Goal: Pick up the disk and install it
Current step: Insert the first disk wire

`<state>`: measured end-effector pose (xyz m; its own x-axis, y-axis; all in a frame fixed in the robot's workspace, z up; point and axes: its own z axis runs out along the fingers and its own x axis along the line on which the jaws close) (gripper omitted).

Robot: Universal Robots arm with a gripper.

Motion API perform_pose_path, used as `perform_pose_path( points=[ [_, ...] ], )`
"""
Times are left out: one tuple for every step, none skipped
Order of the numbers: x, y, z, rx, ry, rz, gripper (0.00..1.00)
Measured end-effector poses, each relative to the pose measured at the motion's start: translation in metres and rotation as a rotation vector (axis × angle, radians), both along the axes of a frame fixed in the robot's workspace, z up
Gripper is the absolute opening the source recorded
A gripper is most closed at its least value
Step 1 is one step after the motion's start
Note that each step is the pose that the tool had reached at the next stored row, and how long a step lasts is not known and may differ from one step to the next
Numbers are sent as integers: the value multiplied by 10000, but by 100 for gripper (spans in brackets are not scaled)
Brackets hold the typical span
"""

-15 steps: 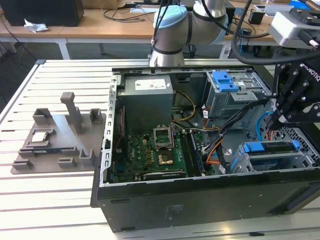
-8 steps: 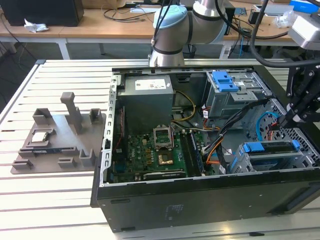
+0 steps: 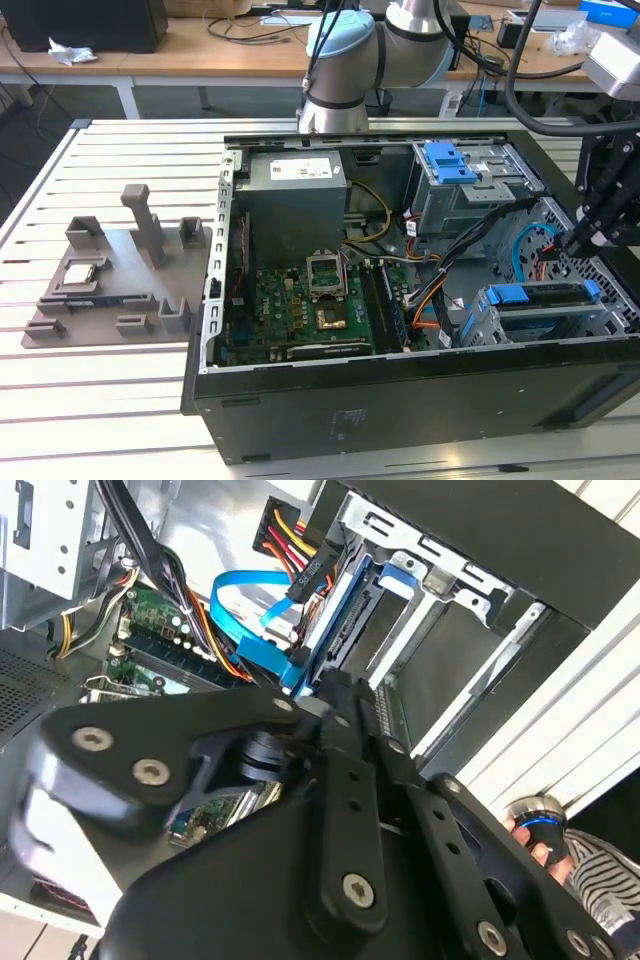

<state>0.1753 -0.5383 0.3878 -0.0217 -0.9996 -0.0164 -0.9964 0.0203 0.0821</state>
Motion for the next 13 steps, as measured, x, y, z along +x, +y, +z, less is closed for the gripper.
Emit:
perform_pose_path(
  points=[
    [0,0,0,0,0,0,17],
    [1,0,0,0,0,0,24],
    [1,0,0,0,0,0,29],
    [1,0,0,0,0,-1,36],
    [2,0,0,0,0,0,36],
    [10,0,-2,2,0,3,36],
    [24,-1,-6,2,1,1,36],
    [100,0,-15,0,11,0,36],
    [156,0,-21,-1,18,0,36],
    [201,1,-30,1,23,0,36],
    [228,12,-46,0,29,0,36],
    [244,35,-68,1,33,1,36],
    [251,71,-92,0,36,0,36]
  ],
)
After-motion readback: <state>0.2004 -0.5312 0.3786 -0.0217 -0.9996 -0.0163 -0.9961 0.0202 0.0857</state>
